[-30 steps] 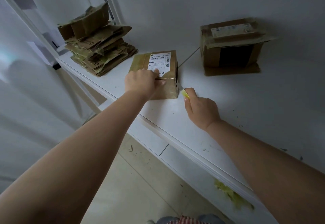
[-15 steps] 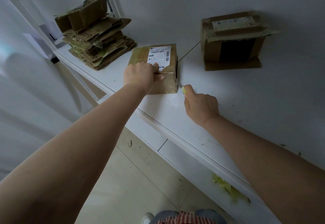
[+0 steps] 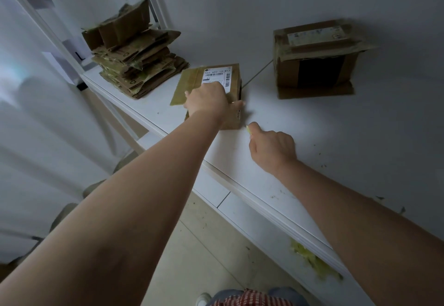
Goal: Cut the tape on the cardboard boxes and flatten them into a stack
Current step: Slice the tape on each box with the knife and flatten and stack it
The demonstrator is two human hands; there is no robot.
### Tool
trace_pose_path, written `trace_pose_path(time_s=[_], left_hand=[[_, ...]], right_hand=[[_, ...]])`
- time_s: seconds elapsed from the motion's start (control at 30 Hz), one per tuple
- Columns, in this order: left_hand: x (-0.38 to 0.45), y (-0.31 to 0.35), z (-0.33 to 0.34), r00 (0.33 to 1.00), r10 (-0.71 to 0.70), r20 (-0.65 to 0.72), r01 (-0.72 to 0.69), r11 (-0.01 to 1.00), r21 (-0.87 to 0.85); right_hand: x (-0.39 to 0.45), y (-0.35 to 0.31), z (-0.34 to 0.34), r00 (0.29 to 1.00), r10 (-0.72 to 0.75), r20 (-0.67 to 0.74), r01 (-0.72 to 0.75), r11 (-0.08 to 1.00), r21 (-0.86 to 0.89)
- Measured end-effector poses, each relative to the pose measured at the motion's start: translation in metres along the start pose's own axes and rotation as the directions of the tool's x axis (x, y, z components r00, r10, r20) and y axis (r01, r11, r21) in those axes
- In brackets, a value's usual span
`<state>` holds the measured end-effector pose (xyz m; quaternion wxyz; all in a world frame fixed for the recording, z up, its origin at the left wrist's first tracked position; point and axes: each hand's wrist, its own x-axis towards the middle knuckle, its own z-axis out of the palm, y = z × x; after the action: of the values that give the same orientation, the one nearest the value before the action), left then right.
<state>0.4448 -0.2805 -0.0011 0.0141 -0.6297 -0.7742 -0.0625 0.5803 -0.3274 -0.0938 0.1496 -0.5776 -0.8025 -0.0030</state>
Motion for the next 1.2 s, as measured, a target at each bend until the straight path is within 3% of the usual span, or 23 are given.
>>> trace_pose_path(time_s=[0.13,0.3,0.43,0.6,0.77,1.0,1.2], left_hand=[[0.005,-0.002,0.005,1.000,0.003,0.012,-0.002,0.998,-0.063],[-0.002,-0.043,-0.012,0.956,0.268,0.119,-0.256,0.961,-0.106],[-0.004,-0.089,-0.027,0.845,0.495,0.203,-0.472,0.868,-0.152],[-0.002,-0.097,-0.026,0.837,0.485,0.252,-0.448,0.873,-0.194],[0.004,-0.100,-0.024,0.840,0.476,0.260,-0.434,0.877,-0.205],[0.009,-0.102,-0.025,0.830,0.492,0.262,-0.451,0.870,-0.201],[0.010,-0.102,-0.026,0.835,0.489,0.252,-0.449,0.870,-0.203]], right_hand=[[-0.003,0.004,0.006,0.988,0.057,-0.144,-0.046,0.996,0.078],[-0.003,0.013,0.011,0.939,0.064,-0.338,-0.016,0.990,0.143],[0.001,0.014,0.012,0.927,-0.107,-0.360,0.154,0.983,0.103],[0.002,0.007,0.012,0.843,-0.338,-0.418,0.390,0.920,0.041],[0.010,-0.010,0.015,0.767,-0.481,-0.425,0.526,0.850,-0.012],[0.027,-0.032,0.001,0.876,-0.382,-0.293,0.411,0.911,0.043],[0.022,-0.031,0.002,0.892,-0.378,-0.246,0.418,0.899,0.133]])
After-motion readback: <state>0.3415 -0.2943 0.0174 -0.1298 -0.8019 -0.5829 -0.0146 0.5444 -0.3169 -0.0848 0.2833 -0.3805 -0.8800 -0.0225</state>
